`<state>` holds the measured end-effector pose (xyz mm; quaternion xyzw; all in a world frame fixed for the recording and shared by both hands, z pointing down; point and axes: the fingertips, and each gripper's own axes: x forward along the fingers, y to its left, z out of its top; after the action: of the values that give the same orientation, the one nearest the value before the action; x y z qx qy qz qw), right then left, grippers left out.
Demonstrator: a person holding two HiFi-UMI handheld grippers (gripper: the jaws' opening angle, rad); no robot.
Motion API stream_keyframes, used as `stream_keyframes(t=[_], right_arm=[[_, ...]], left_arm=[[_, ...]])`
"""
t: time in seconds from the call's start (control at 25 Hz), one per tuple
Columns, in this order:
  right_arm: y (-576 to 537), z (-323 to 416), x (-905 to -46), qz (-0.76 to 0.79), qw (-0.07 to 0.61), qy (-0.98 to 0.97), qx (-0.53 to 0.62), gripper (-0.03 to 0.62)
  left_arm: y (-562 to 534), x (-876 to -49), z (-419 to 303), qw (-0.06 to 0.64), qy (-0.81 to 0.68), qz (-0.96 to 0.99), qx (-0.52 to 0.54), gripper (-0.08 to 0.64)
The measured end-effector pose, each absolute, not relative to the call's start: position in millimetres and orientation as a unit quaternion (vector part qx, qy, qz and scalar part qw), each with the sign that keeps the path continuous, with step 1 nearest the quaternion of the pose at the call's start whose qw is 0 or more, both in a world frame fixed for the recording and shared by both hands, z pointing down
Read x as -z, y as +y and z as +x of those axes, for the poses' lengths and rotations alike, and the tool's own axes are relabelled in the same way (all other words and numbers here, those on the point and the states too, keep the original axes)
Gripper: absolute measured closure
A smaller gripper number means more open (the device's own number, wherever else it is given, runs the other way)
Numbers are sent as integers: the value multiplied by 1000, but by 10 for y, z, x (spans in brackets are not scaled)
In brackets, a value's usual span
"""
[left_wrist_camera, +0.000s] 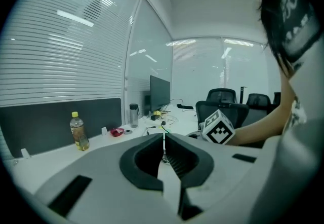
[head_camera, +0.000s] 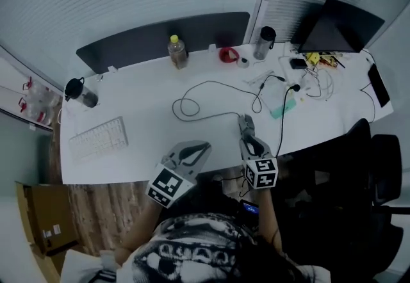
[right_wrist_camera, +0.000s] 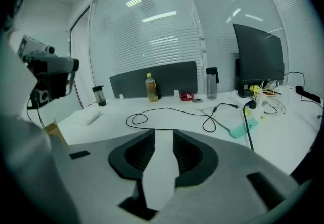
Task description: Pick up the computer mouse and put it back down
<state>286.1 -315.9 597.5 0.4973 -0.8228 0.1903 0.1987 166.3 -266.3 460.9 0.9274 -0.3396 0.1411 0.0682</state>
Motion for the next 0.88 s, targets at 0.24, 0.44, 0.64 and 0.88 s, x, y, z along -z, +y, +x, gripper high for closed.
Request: stream_keyframes(t=[0.24,0.44,0.64,0.88], right_arm=[[-3540,3007,-6468,480,256,-812,-213,327],[-3768,3109,-6842,485,277,-795,-238,265],[-3842,3067,-7084,476,285,-792,-253,258],[-3880,3060,-7187,499,323,-774,-219,239]], left_arm=[[-2770,-4612,1663,69,-373,914,-146,554],[-2752,-4638,1704,73,-393,904,-149,554],[-2717,-4698,1653,81,-424,889,-153,554],[-2565,-4805,1578,99,-453,870,-164,554]])
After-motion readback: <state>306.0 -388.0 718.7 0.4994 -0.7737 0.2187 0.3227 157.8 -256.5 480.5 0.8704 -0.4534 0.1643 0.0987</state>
